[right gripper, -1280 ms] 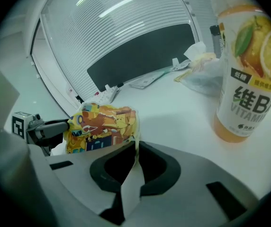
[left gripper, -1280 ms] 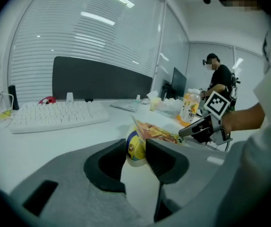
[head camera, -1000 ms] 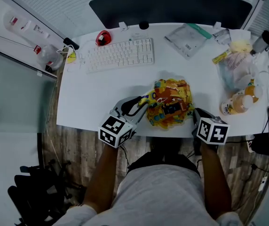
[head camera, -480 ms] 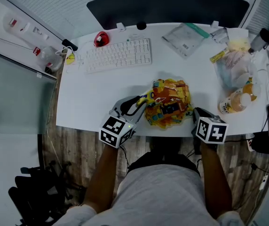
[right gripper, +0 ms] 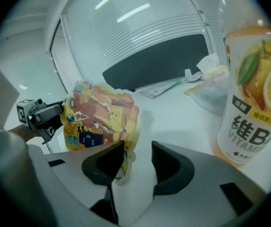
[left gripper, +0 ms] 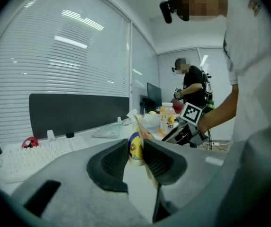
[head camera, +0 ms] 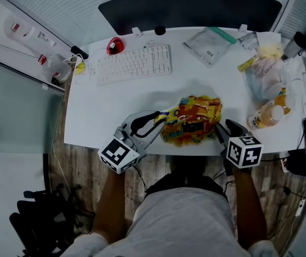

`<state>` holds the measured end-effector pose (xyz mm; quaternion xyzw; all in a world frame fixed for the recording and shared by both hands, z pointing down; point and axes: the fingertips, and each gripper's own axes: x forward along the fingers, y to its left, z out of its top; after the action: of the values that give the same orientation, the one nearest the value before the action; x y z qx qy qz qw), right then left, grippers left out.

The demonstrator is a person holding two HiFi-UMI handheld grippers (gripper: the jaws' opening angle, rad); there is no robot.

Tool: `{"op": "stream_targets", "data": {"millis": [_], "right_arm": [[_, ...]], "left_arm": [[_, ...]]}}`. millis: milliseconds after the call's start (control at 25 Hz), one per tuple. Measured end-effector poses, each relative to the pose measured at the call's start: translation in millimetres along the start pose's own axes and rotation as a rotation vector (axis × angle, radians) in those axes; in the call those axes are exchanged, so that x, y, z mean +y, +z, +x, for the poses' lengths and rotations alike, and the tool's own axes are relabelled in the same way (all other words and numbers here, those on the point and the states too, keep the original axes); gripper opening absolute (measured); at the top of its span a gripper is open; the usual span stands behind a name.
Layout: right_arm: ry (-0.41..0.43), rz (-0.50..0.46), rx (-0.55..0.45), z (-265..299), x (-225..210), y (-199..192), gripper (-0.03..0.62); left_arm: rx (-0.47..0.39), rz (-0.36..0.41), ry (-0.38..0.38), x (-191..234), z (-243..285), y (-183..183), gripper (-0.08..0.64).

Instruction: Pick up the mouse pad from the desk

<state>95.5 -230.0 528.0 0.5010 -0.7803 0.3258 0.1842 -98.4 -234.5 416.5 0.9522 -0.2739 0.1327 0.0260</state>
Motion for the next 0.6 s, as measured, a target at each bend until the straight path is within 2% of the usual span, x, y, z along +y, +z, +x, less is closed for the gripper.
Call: {"op": "stream_targets", "data": {"millis": [160, 400, 520, 600], "right_arm": [[0.14, -0.047, -0.064, -6, 21, 8, 0.206], [0.365, -0.06, -0.161, -18, 50, 21, 0.239], [0.439, -0.063, -0.189, -23, 59, 24, 0.238], [0.473, -0.07, -0.206, -28, 63, 26, 0.238]], "left_arm": [[-0.028, 0.013, -0.07, -7, -11, 16, 0.109], [-0.055, 0.022, -0.179, -20, -20, 33, 0.1], [-0.066, 0.011, -0.203, -23, -23, 37, 0.1], [-0.078, -0.002, -0.191, -21, -26, 38, 0.1]]}}
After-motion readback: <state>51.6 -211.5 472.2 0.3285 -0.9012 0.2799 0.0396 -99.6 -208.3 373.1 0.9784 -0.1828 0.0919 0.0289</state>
